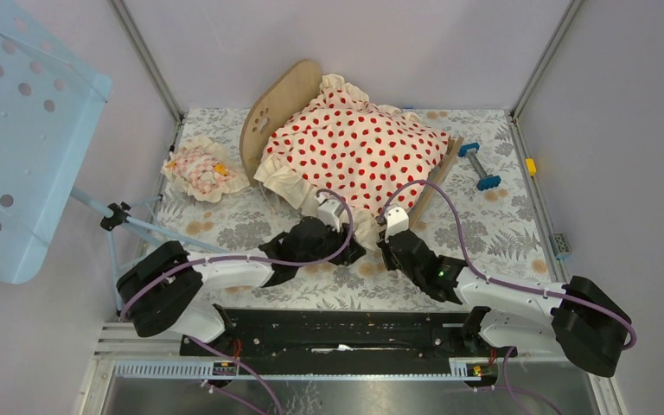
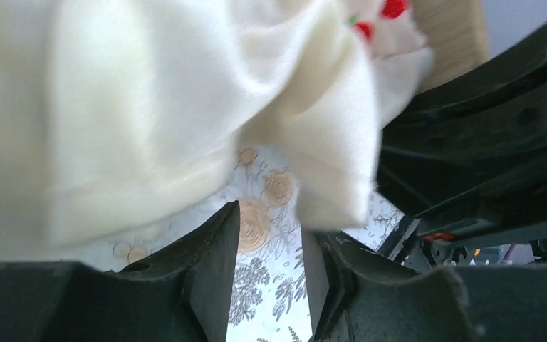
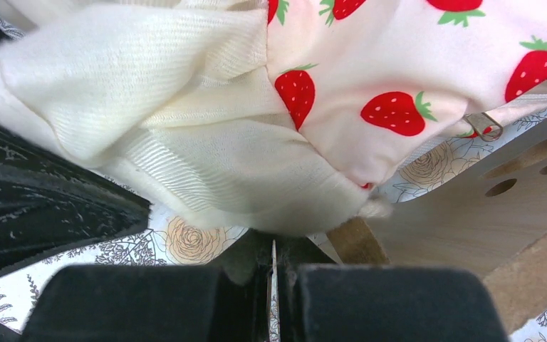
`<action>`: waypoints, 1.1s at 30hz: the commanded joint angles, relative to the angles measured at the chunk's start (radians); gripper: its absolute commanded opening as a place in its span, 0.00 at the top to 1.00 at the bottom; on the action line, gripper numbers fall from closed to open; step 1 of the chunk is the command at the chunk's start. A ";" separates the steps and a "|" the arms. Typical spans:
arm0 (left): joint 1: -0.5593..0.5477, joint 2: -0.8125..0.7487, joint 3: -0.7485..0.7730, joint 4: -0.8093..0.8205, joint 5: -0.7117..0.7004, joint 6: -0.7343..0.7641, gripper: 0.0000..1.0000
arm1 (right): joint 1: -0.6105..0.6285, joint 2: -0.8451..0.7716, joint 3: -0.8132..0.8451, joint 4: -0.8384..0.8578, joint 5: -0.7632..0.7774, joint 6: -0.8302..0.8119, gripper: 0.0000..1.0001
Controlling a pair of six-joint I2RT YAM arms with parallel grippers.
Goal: Set up the pet bed
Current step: Tie the ropes to the bed frame.
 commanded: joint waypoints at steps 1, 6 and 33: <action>0.007 -0.036 -0.092 0.118 -0.056 -0.182 0.60 | 0.002 -0.008 -0.003 0.039 0.043 -0.009 1.00; 0.009 0.023 -0.118 0.197 -0.089 -0.331 0.61 | 0.002 -0.013 -0.004 0.039 0.042 -0.011 0.99; 0.039 0.275 -0.166 0.689 -0.137 -0.577 0.54 | 0.002 0.000 0.005 0.034 0.075 -0.004 0.99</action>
